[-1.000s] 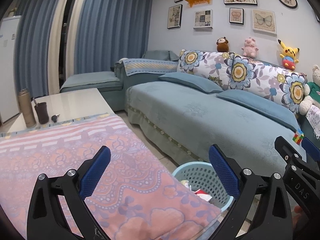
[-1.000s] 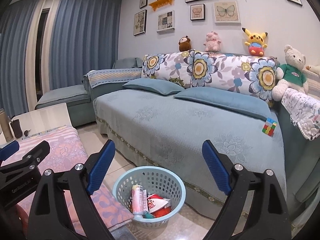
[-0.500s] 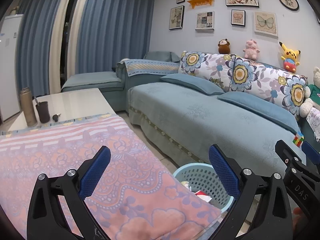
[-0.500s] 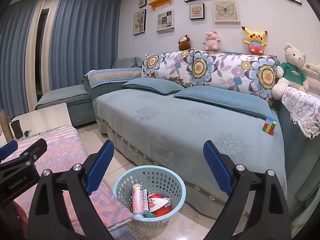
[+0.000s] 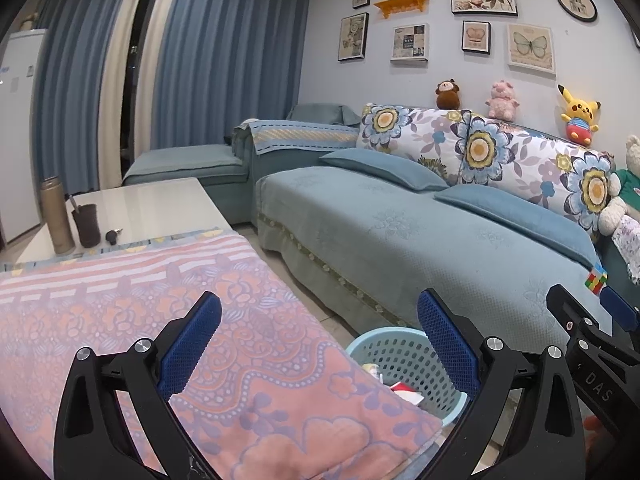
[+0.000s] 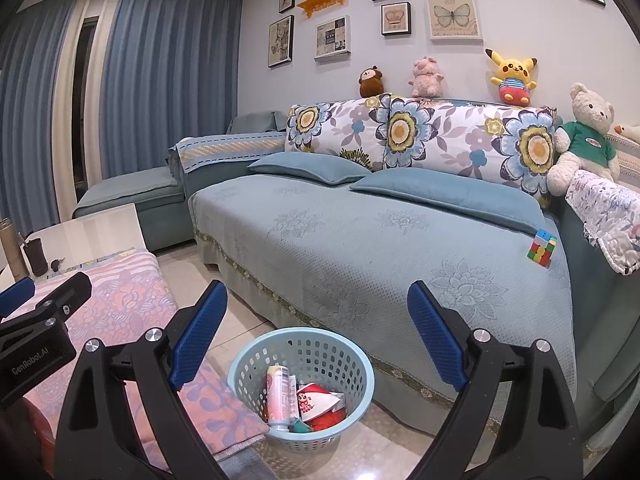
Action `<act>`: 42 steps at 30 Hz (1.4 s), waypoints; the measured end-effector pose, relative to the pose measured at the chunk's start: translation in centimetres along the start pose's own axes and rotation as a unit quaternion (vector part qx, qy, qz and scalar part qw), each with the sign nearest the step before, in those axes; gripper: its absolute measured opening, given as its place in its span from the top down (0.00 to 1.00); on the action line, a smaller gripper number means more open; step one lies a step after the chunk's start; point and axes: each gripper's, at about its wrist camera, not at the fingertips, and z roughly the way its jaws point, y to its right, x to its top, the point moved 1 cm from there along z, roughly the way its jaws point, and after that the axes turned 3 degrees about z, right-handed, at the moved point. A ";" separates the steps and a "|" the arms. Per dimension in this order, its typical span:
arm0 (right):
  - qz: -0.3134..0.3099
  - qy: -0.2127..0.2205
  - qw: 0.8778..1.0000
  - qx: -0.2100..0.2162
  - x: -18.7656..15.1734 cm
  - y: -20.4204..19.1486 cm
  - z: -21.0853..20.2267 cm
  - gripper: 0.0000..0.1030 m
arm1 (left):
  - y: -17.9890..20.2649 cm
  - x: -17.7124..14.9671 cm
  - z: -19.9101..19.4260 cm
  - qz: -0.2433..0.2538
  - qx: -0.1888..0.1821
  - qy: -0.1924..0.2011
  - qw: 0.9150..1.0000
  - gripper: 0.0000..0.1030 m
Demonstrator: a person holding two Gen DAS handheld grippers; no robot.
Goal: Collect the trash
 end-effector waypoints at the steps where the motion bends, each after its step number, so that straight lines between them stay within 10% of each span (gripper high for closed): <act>1: 0.001 0.000 1.000 0.000 0.0 0.0 0.0 0.15 | 0.0 0.0 0.0 0.000 -0.001 0.000 1.000 0.08; 42: 0.010 -0.015 1.000 0.007 -0.5 0.5 1.0 0.15 | 0.0 -0.2 -0.1 -0.006 -0.004 -0.002 1.000 0.07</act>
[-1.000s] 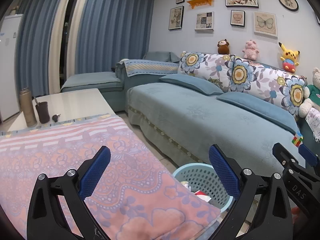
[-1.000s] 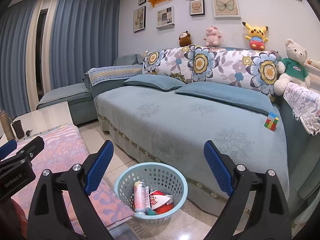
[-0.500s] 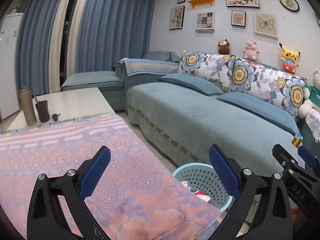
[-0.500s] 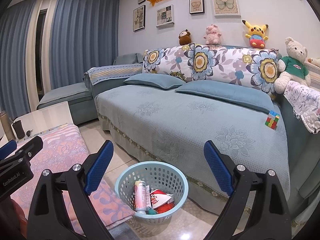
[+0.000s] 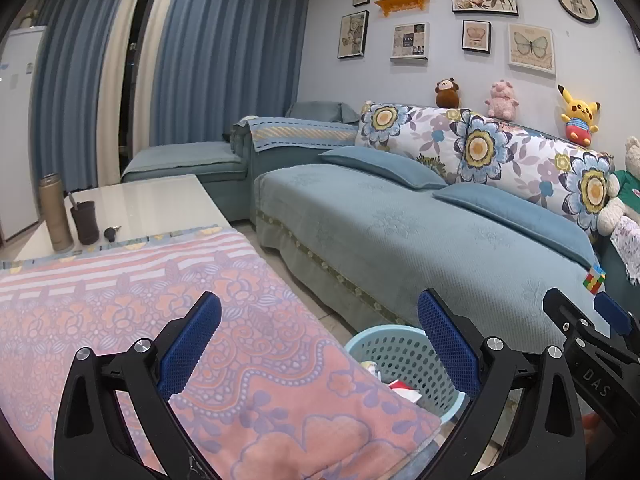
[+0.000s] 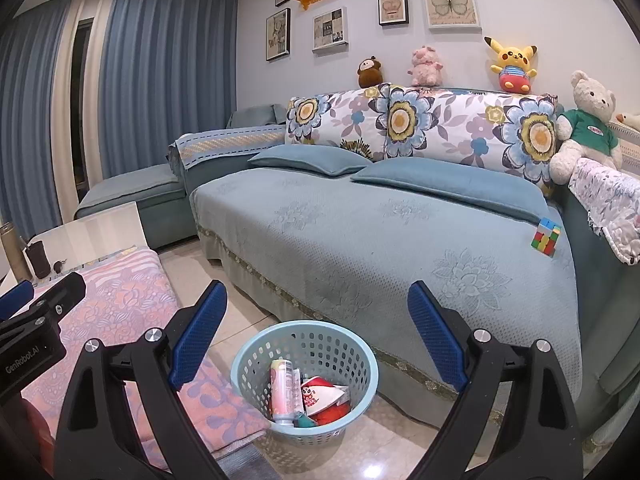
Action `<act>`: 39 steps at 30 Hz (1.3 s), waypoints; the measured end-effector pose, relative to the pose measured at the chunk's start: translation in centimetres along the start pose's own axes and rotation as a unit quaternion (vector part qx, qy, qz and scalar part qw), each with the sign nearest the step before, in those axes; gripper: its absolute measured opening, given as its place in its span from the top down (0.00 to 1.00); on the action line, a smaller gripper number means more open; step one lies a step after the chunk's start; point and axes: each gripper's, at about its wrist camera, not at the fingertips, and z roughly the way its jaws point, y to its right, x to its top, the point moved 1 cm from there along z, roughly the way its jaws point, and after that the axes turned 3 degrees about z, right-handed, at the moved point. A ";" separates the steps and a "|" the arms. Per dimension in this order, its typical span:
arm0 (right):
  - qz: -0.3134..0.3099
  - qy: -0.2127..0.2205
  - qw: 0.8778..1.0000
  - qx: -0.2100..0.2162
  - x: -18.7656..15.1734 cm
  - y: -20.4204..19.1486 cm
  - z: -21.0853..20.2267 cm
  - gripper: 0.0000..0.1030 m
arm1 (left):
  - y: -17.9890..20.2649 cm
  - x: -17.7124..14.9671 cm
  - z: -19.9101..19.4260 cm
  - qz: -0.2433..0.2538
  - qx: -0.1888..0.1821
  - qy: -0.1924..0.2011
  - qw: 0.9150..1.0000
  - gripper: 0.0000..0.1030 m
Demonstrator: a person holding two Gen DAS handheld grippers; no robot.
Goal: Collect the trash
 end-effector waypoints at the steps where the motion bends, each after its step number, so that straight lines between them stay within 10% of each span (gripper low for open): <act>1: 0.000 -0.001 1.000 0.000 0.0 0.0 0.0 0.15 | 0.0 0.0 0.0 0.000 0.000 0.000 1.000 0.07; 39: 0.001 -0.011 1.000 0.008 0.2 -0.2 0.4 0.15 | -0.3 -0.1 -0.4 0.004 0.000 0.001 1.000 0.08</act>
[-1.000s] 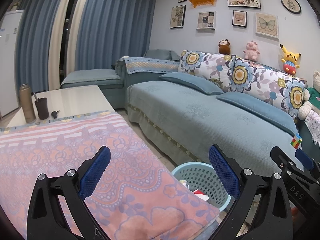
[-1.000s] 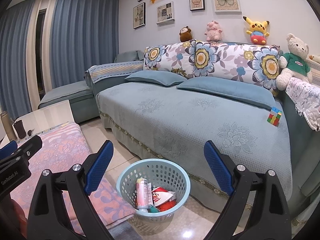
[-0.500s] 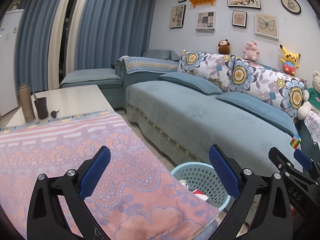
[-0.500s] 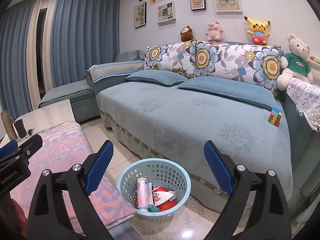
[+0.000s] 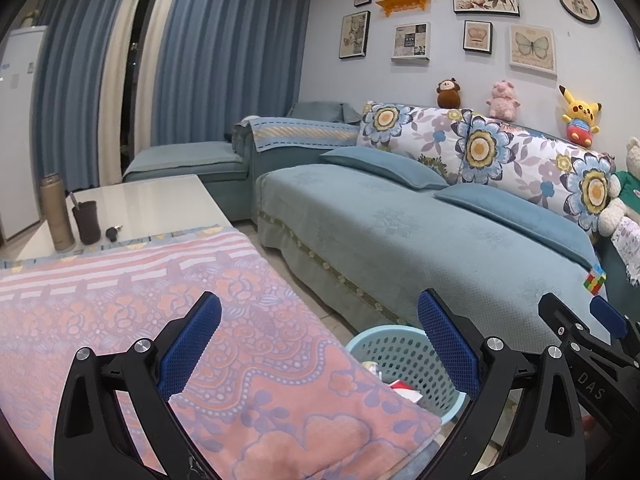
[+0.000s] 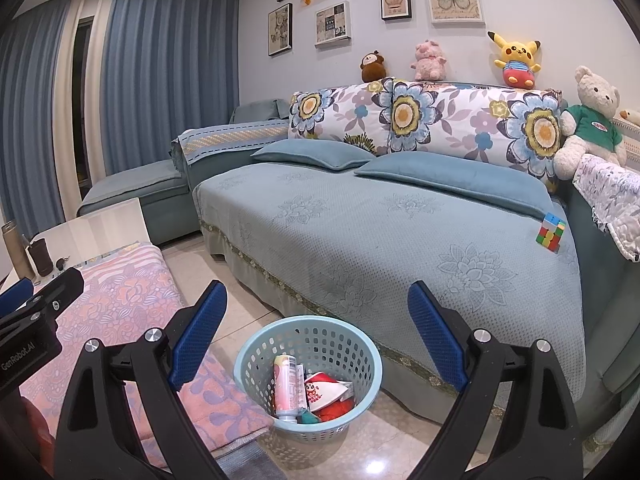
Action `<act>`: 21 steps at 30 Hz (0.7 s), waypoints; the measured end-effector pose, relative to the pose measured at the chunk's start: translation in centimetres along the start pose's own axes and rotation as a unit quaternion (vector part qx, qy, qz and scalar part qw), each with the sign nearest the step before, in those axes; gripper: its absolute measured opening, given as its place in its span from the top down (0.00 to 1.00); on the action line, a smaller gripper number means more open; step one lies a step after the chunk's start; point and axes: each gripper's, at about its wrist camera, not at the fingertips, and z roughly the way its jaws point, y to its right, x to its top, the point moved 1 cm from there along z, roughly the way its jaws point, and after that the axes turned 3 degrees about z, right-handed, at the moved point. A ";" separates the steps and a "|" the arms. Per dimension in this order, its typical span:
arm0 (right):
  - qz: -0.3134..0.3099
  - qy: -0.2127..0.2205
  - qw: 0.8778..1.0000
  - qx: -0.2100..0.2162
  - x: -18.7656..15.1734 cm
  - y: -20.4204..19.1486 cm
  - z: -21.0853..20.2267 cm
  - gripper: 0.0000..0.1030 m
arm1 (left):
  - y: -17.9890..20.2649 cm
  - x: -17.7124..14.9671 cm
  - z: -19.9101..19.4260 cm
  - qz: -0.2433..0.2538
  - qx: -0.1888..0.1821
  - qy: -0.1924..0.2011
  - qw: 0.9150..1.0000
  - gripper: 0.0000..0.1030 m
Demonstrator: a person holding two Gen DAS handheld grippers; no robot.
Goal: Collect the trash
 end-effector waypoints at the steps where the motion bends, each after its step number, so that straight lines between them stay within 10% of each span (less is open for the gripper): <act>1: 0.002 -0.001 1.000 0.001 0.0 0.1 0.0 0.15 | 0.0 0.1 0.0 0.002 0.001 0.001 1.000 0.08; 21: 0.002 -0.002 1.000 0.000 -0.1 0.1 0.0 0.15 | -1.2 0.5 0.0 0.002 0.000 0.003 1.000 0.07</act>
